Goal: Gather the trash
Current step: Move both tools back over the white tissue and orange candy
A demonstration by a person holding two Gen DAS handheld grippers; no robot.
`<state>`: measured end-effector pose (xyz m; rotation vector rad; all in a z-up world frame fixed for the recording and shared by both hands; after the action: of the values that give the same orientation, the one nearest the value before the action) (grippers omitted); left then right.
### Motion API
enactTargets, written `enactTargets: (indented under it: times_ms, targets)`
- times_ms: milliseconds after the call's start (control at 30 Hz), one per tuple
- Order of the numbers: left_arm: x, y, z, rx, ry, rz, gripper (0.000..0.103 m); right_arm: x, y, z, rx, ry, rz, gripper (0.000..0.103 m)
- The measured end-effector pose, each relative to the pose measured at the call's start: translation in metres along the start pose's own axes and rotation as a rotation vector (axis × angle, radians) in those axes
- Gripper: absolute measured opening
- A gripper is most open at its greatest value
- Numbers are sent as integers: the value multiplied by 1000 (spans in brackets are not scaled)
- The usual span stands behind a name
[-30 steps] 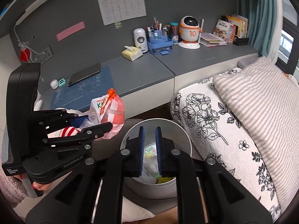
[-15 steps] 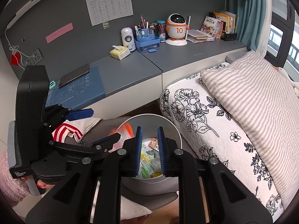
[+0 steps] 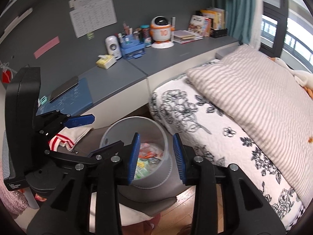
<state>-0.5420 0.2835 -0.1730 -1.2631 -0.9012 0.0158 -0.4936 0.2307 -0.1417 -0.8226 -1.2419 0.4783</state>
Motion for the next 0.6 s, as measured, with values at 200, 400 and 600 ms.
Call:
enactTargets:
  times_ms: [200, 400, 600]
  targets:
    - [30, 15, -67, -37, 83, -1, 77, -15, -22, -75, -57, 92, -31, 40]
    - [68, 37, -165, -100, 167, 9, 77, -39, -51, -184, -141, 204, -52, 44]
    - [113, 62, -287, -180, 254, 0, 77, -69, -97, -316, -254, 308, -67, 44]
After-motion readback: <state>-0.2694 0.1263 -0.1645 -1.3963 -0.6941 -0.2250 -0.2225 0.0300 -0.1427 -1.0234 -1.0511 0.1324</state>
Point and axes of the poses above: each gripper's, at about its wrist camera, not at the fingertips, and y roughly the way its jaws point, z to its left, x to its top, the point moved 6 cm from there along y, roughly the way its jaws point, and after that the axes turned 4 degrees about z, right-handed, at the moved point
